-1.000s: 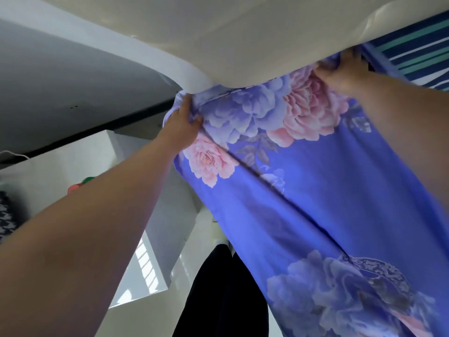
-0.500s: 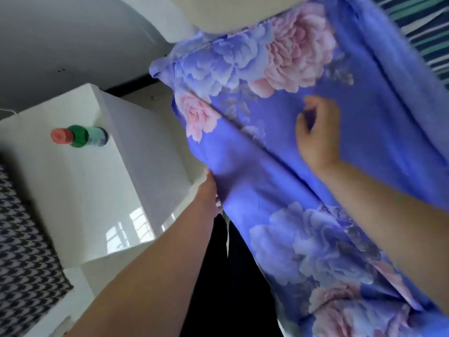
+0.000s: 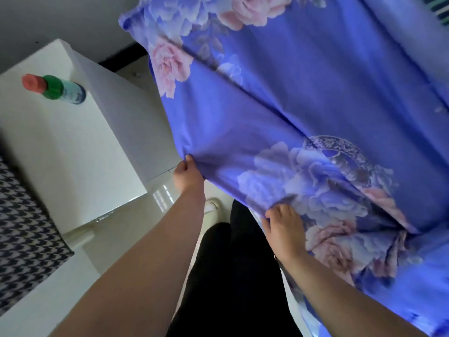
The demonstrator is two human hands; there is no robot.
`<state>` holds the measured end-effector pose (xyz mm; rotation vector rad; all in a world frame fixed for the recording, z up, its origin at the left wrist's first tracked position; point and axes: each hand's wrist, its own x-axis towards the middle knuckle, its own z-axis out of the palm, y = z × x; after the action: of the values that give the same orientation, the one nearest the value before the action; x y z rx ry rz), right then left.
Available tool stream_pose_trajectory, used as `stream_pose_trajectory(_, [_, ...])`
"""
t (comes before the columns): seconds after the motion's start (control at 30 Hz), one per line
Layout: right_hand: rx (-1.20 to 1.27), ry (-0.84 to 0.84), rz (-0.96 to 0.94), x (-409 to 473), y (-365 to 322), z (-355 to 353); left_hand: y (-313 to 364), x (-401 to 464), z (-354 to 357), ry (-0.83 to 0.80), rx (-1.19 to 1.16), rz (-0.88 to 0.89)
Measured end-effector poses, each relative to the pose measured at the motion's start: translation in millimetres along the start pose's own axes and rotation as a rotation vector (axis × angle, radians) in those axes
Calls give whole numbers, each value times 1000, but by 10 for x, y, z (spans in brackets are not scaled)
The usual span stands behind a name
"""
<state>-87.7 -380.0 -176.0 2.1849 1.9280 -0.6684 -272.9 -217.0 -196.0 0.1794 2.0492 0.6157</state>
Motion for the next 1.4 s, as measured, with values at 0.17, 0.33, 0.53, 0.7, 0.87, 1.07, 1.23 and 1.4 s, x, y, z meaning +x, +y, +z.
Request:
stream_pose_trajectory(0.17, [194, 102, -24, -331, -170, -54, 0, -86, -289, 43, 58, 50])
stream_pose_trajectory(0.33, [510, -153, 85, -571, -605, -97, 84, -11, -524, 64, 192, 106])
stream_pose_trajectory(0.53, [691, -559, 298, -271, -844, 124, 270, 171, -723, 127, 437, 76])
stream_pose_trajectory(0.7, [602, -737, 280, -234, -798, 306, 309, 235, -591, 183, 262, 27])
stream_pose_trajectory(0.87, [1080, -995, 617, -193, -707, 215, 296, 178, -605, 33, 580, -4])
stream_pose_trajectory(1.07, [394, -844, 225, -139, -581, 285, 358, 213, -406, -166, 403, -90])
stream_pose_trajectory(1.23, [359, 42, -103, 273, -579, 79, 444, 255, -141, -253, 429, 36])
stream_pose_trajectory(1.4, [283, 310, -88, 831, -297, -82, 659, 149, 138, -302, 468, 200])
